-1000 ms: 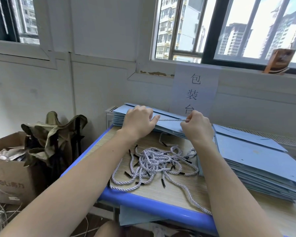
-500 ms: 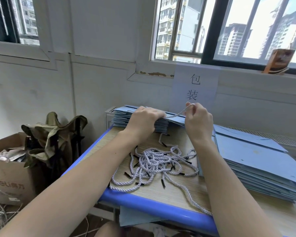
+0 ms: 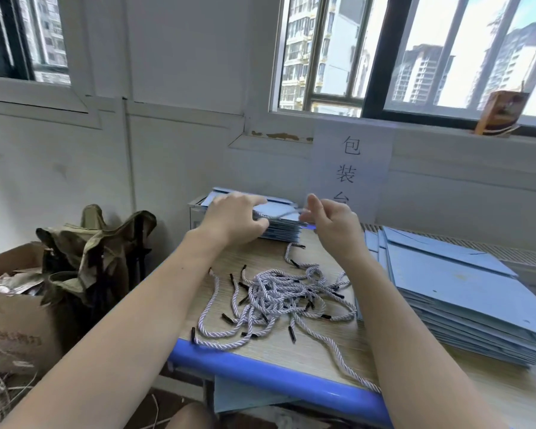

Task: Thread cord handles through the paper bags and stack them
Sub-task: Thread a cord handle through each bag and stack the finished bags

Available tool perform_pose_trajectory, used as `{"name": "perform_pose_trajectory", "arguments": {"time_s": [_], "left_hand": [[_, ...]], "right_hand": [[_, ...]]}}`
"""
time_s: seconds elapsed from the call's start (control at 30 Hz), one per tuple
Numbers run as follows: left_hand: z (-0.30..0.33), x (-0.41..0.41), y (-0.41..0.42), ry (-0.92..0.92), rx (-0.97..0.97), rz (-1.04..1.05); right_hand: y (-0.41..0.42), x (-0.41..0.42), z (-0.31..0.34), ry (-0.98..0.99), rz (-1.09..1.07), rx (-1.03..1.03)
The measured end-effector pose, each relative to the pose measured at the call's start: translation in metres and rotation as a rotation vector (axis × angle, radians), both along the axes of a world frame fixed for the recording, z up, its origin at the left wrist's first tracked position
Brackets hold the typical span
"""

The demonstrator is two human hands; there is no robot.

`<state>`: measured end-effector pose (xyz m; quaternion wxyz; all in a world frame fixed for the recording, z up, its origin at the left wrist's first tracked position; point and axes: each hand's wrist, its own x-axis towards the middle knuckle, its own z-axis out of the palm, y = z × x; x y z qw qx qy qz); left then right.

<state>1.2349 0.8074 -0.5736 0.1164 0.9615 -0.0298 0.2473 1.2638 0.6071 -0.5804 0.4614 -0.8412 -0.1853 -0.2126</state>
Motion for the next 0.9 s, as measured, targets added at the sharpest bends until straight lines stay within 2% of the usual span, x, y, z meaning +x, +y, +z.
{"name": "perform_pose_trajectory", "arguments": {"time_s": [0.1, 0.23, 0.53, 0.77, 0.9], "left_hand": [[-0.007, 0.005, -0.01, 0.009, 0.061, -0.108], [-0.013, 0.009, -0.016, 0.025, 0.141, -0.133], [-0.005, 0.009, 0.002, 0.06, -0.229, -0.293], [-0.001, 0.002, 0.007, 0.198, -0.287, -0.355], [0.0, -0.001, 0.006, 0.246, -0.261, -0.379]], "right_hand": [[-0.002, 0.0, 0.003, -0.048, -0.044, -0.017], [-0.002, -0.003, 0.002, -0.091, -0.03, 0.021], [-0.003, -0.002, 0.002, -0.104, 0.05, 0.096], [-0.002, -0.004, 0.003, -0.112, -0.042, -0.02], [0.0, -0.006, 0.002, -0.041, 0.021, -0.008]]}}
